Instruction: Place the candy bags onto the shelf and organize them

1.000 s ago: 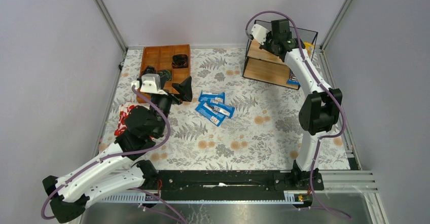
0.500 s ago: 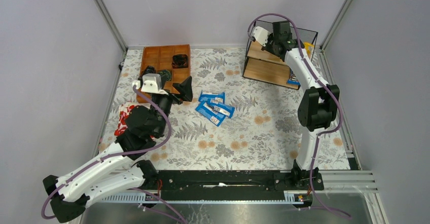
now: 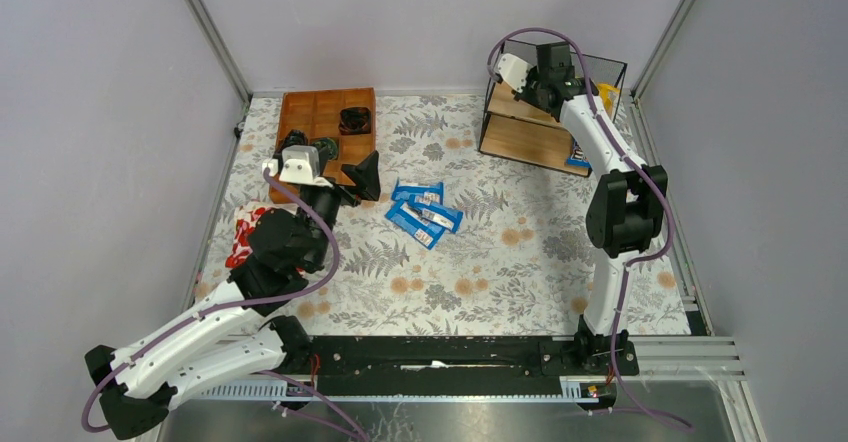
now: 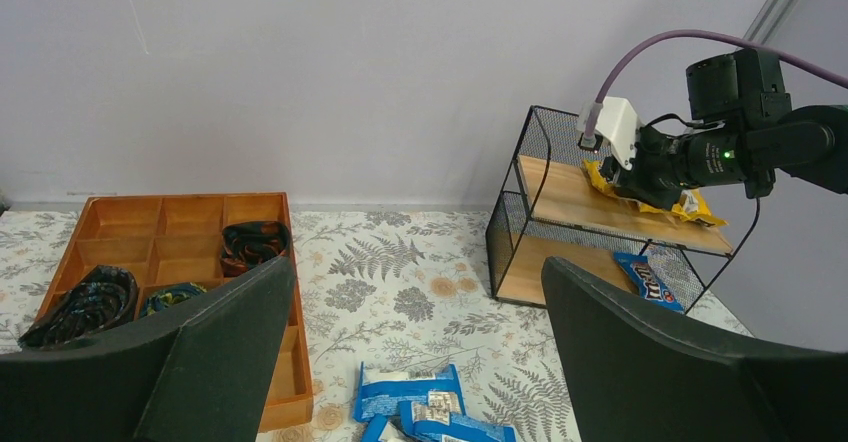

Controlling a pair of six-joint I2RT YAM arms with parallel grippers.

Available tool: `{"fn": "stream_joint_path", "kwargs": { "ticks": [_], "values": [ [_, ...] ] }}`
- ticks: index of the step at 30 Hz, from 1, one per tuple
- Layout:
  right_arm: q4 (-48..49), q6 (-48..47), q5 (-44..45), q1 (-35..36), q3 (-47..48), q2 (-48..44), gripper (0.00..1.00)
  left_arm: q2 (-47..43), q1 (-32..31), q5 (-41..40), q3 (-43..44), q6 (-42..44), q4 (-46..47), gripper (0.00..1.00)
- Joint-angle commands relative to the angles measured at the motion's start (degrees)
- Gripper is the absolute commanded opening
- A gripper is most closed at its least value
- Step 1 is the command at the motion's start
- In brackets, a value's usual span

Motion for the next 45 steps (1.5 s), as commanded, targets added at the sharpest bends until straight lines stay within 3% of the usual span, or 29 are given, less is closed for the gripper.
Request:
{"fn": "stream_joint_path", "kwargs": {
  "ticks": [1, 6, 7, 8, 9, 13, 16, 20, 24, 28, 31, 34, 39, 41, 45],
  "values": [
    [1.55, 0.17, -2.32, -0.26, 1.15, -1.49, 0.34, 0.12, -0.24, -0.48, -0.04, 0.57, 2.9, 0.99],
    [0.56, 7.16, -6.45, -0.11, 1.3, -5.06, 0.66, 0.04, -0.23, -0.4, 0.29, 0.41, 2.36, 0.99],
    [-0.33, 8.77, -7.41, -0.03, 1.34, -6.13, 0.76, -0.03, -0.22, -0.57, 0.33, 0.5, 2.25, 0.99],
    [-1.23, 10.34, -8.25, 0.16, 1.23, -7.36, 0.95, -0.28, -0.16, -0.72, 0.38, 0.54, 2.16, 0.99],
    [-2.04, 12.04, -8.7, 0.49, 0.61, -8.9, 0.99, -0.45, -0.2, -0.74, 0.46, 0.48, 2.09, 0.99],
    [1.61, 20.2, -6.47, 3.63, -9.63, -18.18, 1.0, -1.28, -0.18, -0.49, 0.53, 0.21, 1.84, 0.99],
    [6.35, 33.44, -4.24, 7.48, -19.98, -26.29, 1.0, -1.83, -0.24, -0.43, 0.33, 0.35, 1.97, 0.99],
    [10.25, 48.64, -21.8, 11.41, -35.2, -36.68, 1.0, -2.04, -0.18, -1.34, 0.83, 1.06, 1.85, 0.99],
    [18.21, 68.86, -20.85, 14.86, -49.95, -46.42, 1.0, -2.2, -0.16, -1.67, 1.64, 0.92, 0.97, 0.99],
    [14.88, 83.52, -14.83, 15.14, -56.8, -50.82, 1.0, -1.41, -0.22, -1.88, 3.63, -0.32, -1.25, 0.99],
    [7.9, 88.06, -15.41, 15.18, -56.73, -50.32, 1.0, -0.22, -0.24, -0.96, 6.12, -2.72, -3.86, 0.99],
    [3.26, 88.22, -22.48, 15.13, -55.49, -46.63, 1.0, 0.73, -0.21, 0.04, 8.52, -4.18, -6.31, 0.99],
    [15.95, 95.0, -34.22, 16.07, -59.8, -40.93, 1.0, 0.39, -0.23, -0.38, 11.12, -7.05, -9.6, 0.99],
    [15.3, 96.12, -31.69, 18.31, -56.73, -36.55, 1.0, -0.28, -0.22, -0.14, 10.97, -7.75, -9.69, 0.99],
    [2.98, 92.02, -17.31, 25.86, -41.47, -24.97, 1.0, -0.46, -0.19, -0.32, 11.55, -7.15, -9.93, 0.99]
  ]
}}
